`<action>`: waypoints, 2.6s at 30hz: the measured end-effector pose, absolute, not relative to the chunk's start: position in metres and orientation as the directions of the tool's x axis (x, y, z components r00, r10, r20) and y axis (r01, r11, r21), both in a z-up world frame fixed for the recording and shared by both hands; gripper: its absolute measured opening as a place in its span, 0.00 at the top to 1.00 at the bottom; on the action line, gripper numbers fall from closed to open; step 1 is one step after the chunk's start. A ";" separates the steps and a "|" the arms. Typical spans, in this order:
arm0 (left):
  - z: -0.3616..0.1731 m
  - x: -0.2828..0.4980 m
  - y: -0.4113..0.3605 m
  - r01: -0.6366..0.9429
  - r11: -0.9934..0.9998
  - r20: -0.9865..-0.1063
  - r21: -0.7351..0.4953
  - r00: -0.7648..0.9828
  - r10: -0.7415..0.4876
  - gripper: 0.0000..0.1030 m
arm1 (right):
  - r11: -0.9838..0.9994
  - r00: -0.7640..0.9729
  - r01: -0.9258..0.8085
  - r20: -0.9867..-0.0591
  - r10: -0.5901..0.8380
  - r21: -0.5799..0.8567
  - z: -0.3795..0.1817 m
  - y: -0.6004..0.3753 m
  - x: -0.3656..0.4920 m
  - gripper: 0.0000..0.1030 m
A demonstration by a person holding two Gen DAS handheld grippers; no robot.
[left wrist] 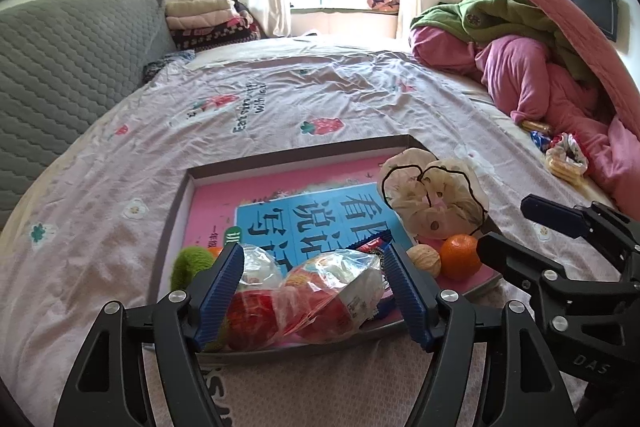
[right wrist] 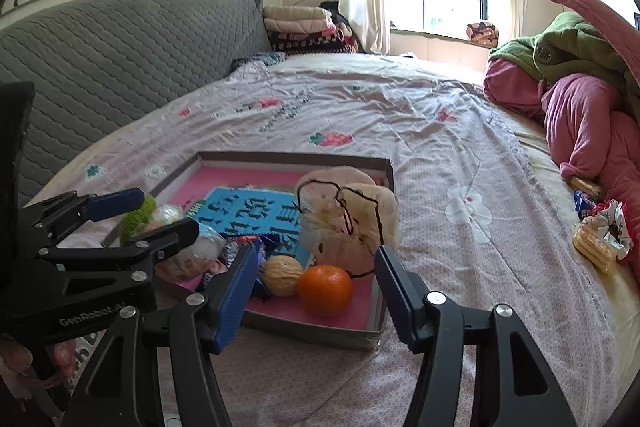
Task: Organize objects
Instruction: 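Open the left tool to release the egg in the box while the right tool releases the orange, then withdraw both open tools back from the gray box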
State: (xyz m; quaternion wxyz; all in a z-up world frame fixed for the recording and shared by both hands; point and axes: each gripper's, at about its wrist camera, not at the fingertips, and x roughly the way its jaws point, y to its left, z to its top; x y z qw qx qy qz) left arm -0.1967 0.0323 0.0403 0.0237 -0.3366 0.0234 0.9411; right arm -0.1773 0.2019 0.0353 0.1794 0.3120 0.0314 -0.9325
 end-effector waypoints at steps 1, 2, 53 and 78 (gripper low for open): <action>0.042 -0.195 0.032 -0.057 -0.998 -0.632 0.029 -0.774 0.026 0.28 | -0.933 -0.745 0.357 -0.586 -0.320 0.055 0.037 0.202 -0.175 0.39; 0.044 -0.193 0.030 -0.054 -0.998 -0.631 0.027 -0.776 0.025 0.28 | -0.932 -0.751 0.359 -0.575 -0.324 0.057 0.040 0.202 -0.173 0.38; 0.021 -0.077 -0.018 0.095 -0.995 -0.656 0.010 -0.750 -0.078 0.23 | -0.963 -0.783 0.268 -0.578 -0.229 0.019 0.011 0.172 -0.083 0.23; -0.001 -0.070 -0.018 0.089 -0.996 -0.676 -0.006 -0.734 -0.062 0.23 | -0.962 -0.786 0.272 -0.582 -0.208 -0.024 0.001 0.166 -0.073 0.23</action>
